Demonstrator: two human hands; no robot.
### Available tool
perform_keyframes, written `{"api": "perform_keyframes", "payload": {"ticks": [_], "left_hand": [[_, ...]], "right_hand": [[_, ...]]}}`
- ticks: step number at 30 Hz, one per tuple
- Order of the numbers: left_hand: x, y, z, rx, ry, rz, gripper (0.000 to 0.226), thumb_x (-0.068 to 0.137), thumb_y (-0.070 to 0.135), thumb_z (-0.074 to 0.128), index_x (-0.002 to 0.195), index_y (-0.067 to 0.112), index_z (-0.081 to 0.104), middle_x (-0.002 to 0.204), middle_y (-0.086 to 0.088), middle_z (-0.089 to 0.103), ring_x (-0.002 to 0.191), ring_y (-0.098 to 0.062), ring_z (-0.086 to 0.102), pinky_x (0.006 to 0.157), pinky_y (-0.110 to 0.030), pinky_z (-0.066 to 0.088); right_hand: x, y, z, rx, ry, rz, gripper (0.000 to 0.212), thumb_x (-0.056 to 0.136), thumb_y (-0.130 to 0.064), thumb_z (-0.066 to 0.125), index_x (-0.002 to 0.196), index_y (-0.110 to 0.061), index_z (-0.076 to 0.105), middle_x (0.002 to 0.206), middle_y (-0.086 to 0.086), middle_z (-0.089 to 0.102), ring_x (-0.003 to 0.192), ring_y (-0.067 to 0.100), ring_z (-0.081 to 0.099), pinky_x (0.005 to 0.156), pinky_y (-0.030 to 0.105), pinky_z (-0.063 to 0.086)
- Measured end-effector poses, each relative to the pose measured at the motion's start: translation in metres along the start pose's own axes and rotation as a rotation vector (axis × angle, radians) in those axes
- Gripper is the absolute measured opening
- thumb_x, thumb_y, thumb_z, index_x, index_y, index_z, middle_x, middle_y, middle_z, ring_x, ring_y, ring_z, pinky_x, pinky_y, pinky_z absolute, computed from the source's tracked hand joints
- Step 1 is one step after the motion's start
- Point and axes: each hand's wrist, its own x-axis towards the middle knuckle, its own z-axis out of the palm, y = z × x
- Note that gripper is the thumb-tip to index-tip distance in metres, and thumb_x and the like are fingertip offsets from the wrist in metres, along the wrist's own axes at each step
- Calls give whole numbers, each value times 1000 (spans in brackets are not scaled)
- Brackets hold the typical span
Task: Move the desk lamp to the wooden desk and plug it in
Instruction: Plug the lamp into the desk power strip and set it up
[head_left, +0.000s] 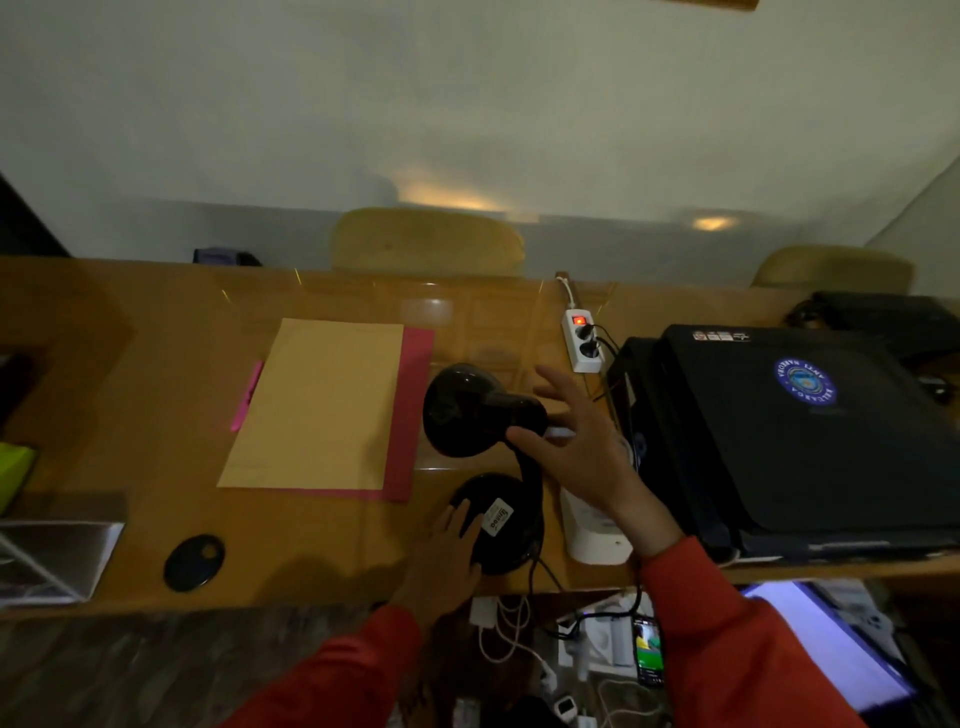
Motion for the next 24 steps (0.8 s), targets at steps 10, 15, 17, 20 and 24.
{"api": "perform_keyframes", "payload": {"ticks": [10, 15, 17, 20, 24], "left_hand": [[0, 12, 2, 72, -17, -60, 61, 100, 30, 35, 150, 16, 4, 161, -10, -7, 148, -31, -4, 122, -41, 16], [4, 17, 6, 181, -56, -98, 63, 100, 33, 34, 150, 14, 0, 161, -13, -9, 148, -34, -5, 121, -42, 15], [5, 18, 6, 191, -61, -111, 64, 100, 34, 35, 150, 15, 0, 161, -13, -8, 148, -34, -4, 120, -42, 16], [5, 19, 3, 219, -68, -119, 64, 100, 36, 35, 150, 15, 0, 161, -13, -9, 148, -33, -3, 120, -42, 19], [6, 22, 1, 174, -36, -133, 67, 97, 34, 42, 150, 14, 7, 161, -13, -1, 148, -32, 3, 119, -41, 21]], "right_hand": [[-8, 9, 7, -29, 100, -103, 37, 81, -19, 70, 116, -21, 59, 109, 2, 63, 100, 15, 61, 77, 13, 50], [-15, 9, 1, -13, 92, -149, 37, 80, -15, 71, 115, -17, 59, 109, 5, 64, 100, 15, 61, 79, 12, 51], [-18, 8, -2, -20, 88, -157, 37, 80, -13, 71, 115, -14, 59, 109, 6, 64, 100, 18, 62, 82, 27, 55], [-23, 5, -6, -12, 83, -154, 38, 79, -10, 71, 115, -9, 60, 108, 10, 66, 101, 22, 62, 84, 44, 55], [-30, 8, -11, 0, 80, -153, 38, 78, -8, 72, 114, -8, 60, 107, 8, 66, 101, 23, 63, 85, 48, 53]]}}
